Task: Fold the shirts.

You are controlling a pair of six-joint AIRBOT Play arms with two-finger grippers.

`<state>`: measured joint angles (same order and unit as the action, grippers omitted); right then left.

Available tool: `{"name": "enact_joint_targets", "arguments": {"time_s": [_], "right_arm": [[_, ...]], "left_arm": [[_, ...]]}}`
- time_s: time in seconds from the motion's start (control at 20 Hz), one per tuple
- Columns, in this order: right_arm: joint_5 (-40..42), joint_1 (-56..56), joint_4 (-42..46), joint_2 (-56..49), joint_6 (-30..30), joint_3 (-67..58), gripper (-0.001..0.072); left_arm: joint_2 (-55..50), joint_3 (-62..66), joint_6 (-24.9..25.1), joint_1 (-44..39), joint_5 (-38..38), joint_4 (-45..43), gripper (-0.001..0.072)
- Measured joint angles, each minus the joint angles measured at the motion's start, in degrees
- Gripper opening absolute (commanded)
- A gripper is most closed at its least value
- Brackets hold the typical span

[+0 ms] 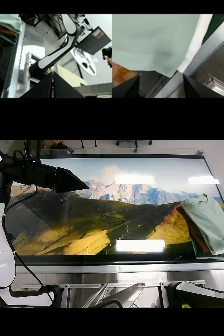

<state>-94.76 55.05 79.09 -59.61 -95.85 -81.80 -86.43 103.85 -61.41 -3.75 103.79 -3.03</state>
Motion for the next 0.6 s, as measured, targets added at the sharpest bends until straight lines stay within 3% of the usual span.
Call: {"name": "enact_joint_targets", "arguments": {"time_s": [0.05, 0.15, 0.4, 0.6], "right_arm": [[0.52, 0.00, -0.48, -0.07, 0.00, -1.01, 0.0563], [1.75, 0.00, -3.58, -0.24, -0.13, -4.31, 0.0030], [9.51, -5.22, -21.40, 1.66, 3.06, -9.44, 0.0022], [13.25, -20.09, -25.11, 6.45, 7.34, -5.40, 0.0022]], "left_arm": [[0.00, 0.00, 0.00, 0.00, 0.17, -0.02, 0.0017], [0.00, 0.00, -0.20, 0.00, 0.35, -0.02, 0.0016], [0.46, 0.00, -3.08, 0.26, -3.63, -2.23, 0.0013], [6.32, -3.89, -5.66, -2.49, -7.98, -15.69, 0.0014]]}}
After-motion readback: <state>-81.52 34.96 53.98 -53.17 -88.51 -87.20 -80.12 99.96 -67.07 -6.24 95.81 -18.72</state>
